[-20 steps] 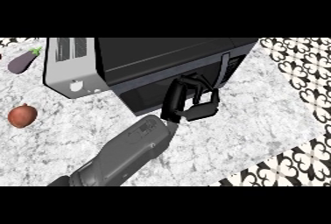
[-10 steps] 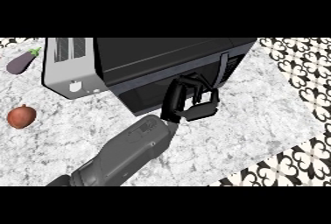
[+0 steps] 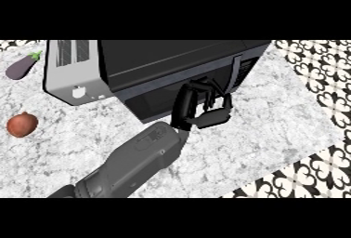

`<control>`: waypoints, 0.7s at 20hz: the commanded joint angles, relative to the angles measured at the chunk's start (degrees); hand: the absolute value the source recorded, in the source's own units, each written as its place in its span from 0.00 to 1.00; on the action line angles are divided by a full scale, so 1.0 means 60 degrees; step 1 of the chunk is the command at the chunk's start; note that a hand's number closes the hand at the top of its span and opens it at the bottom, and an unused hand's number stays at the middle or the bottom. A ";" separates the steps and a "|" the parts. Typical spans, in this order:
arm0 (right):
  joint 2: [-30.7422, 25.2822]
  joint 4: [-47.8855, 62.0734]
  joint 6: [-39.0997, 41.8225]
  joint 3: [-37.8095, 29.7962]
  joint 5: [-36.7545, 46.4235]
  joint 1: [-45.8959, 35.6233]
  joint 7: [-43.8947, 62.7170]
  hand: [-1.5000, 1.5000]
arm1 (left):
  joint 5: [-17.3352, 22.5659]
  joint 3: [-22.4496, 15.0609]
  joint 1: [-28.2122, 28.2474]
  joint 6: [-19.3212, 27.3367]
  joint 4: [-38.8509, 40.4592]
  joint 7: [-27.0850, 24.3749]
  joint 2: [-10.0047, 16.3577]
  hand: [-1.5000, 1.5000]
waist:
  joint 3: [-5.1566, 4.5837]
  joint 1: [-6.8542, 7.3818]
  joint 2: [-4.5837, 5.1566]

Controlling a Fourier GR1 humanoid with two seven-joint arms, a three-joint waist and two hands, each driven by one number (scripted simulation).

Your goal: Pick up the milk, place it into the microwave and close the microwave

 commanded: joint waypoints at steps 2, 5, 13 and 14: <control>-0.0233 0.0409 0.0188 -0.0090 -0.0017 -0.0145 -0.0054 0.00 | 0.0261 0.0233 -0.0741 -0.0176 0.0706 0.0067 0.0000 1.00 | 0.0020 -0.0078 0.0156; -0.0253 0.0700 0.0214 -0.0046 -0.0263 -0.0354 0.0001 0.00 | 0.0426 0.0152 -0.0726 -0.0268 0.0695 -0.0033 -0.0001 1.00 | 0.0015 0.0083 0.0205; -0.0397 0.1345 0.0504 -0.0017 -0.0845 -0.0628 0.0123 0.00 | 0.0729 -0.0051 -0.0910 -0.0161 0.0735 -0.0220 0.0000 1.00 | 0.0032 -0.0016 0.0178; -0.0440 0.1398 0.0531 -0.0035 -0.0874 -0.0645 0.0141 0.00 | 0.0736 -0.0118 -0.0895 -0.0135 0.0793 -0.0221 0.0000 1.00 | 0.0037 -0.0082 0.0189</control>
